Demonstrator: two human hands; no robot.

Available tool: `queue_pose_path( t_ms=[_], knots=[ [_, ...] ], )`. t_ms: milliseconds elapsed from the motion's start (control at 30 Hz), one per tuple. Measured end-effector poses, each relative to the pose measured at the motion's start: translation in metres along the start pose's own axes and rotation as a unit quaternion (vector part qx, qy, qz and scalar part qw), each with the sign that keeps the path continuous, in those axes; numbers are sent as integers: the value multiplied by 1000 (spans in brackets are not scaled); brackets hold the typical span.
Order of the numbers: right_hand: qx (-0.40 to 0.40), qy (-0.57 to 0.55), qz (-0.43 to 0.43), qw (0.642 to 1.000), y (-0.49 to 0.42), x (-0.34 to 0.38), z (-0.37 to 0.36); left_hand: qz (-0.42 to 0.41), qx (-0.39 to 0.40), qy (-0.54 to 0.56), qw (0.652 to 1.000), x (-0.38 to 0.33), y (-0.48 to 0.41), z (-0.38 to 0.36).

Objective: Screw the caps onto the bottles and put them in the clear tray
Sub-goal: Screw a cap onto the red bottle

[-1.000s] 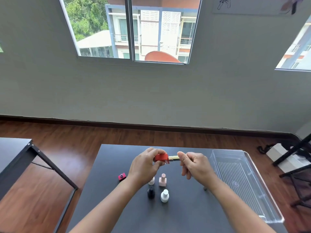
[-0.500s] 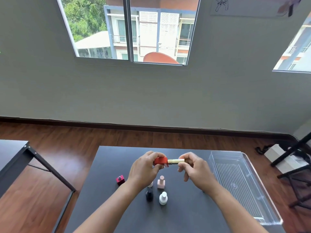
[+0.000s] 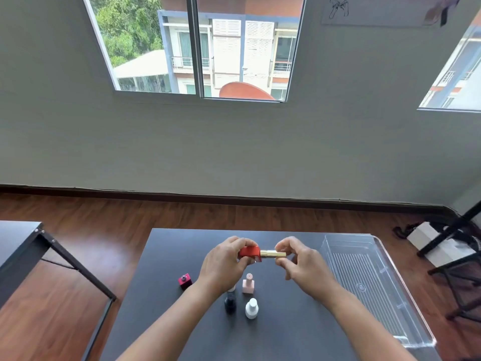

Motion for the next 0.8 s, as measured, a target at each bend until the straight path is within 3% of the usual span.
queue_pose_path(
  t_ms=[100,267,433,800],
  knots=[
    [-6,-5,-7,1000,0,2,3,0,0,1,1000,-2,0,1],
    [50,7,-30,998,-1,2,5,-4,5,-17,1000,-1,-1,2],
    [41,95,15,995,0,2,3,-4,10,-29,1000,-2,-1,1],
    [51,122,21,991,0,3,3,-86,-35,-127,988,-9,4,-1]
  ],
)
Point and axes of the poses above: each hand's wrist, its own y-axis away from the middle knuckle, its own z-axis out of the back of the hand, x = y × z, the point moved 1 cm from there along -y, towards the middle knuckle, and after that the axes turned 14 degrees about z, right-handed, at the moved point
